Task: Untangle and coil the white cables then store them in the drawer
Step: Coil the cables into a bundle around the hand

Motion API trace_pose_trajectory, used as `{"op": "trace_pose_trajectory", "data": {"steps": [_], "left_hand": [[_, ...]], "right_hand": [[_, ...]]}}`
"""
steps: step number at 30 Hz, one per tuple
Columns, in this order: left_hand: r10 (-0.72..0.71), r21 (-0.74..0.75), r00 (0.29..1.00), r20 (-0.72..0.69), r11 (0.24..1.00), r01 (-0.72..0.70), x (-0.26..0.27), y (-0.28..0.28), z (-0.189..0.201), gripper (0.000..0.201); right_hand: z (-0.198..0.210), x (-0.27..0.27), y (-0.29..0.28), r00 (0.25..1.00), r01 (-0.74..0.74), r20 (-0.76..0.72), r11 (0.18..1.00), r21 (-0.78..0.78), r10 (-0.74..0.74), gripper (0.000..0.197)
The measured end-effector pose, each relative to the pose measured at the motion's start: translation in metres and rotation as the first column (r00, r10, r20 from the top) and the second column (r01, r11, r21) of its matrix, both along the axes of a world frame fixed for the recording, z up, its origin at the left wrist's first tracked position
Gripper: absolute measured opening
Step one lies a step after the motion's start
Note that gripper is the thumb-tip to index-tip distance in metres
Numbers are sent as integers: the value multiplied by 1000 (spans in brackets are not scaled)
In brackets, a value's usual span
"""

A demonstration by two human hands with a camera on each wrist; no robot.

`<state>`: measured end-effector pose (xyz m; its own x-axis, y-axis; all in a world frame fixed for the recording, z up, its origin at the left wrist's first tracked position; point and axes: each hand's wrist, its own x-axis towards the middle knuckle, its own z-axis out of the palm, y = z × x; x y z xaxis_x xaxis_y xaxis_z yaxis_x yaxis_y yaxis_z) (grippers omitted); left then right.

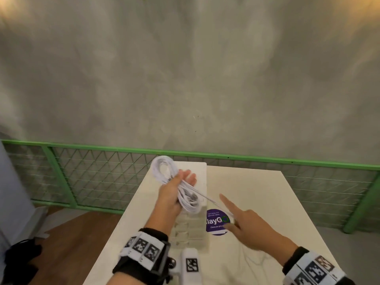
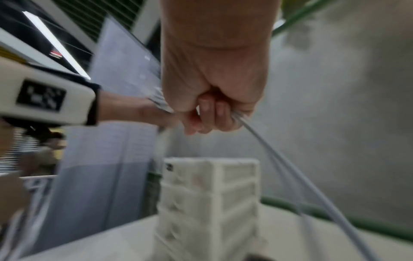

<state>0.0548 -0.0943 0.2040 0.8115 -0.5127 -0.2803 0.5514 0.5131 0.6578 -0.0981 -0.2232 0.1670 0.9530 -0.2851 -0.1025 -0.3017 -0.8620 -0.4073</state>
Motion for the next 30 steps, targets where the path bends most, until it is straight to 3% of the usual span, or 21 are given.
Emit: {"op": "trace_pose_trajectory", "data": {"steps": [4,8,12,14,15,17,19,21,25,28,30], "left_hand": [[176,-105,982,-68,978,-182,35,26,6,24],[176,-191,980,-97,963,-192,50,35,2,36],[118,-194,986,-113,971,-139,46,33,-3,36],[83,-100,995,-46,991,-88,36,26,-2,31],[58,-29,998,16,998,-57,28,21,-1,27],[-30,109,989,142,994,15,7,8,1,21],[-127,167,969,214,982,92,-13,-6,3,21],[-191,144,957,216,976,163,-27,-17,5,24],[-223,63,961,162,974,216,-35,-21,5,31],[-226,56,963,149,974,220,-36,-19,1,29],[-221,115,963,154,972,205,-34,-20,-3,28]], "right_hand": [[-32,-30,-72,949,293,-75,945,-143,-305,24],[-28,-47,-110,872,463,-47,853,-242,-487,13],[-13,-33,-116,818,437,-295,867,-238,-493,86],[7,-20,-102,847,345,-398,934,-95,-353,109],[20,-12,-89,899,283,-363,957,54,-246,111],[47,4,-53,987,153,-106,888,434,-118,106],[59,23,-16,988,34,87,729,683,-128,90],[55,38,10,989,-29,118,659,752,-91,59],[47,41,29,1000,31,-23,506,862,-22,36],[44,39,27,998,50,-62,581,812,1,23],[43,42,30,997,82,-56,699,710,-61,18]]}}
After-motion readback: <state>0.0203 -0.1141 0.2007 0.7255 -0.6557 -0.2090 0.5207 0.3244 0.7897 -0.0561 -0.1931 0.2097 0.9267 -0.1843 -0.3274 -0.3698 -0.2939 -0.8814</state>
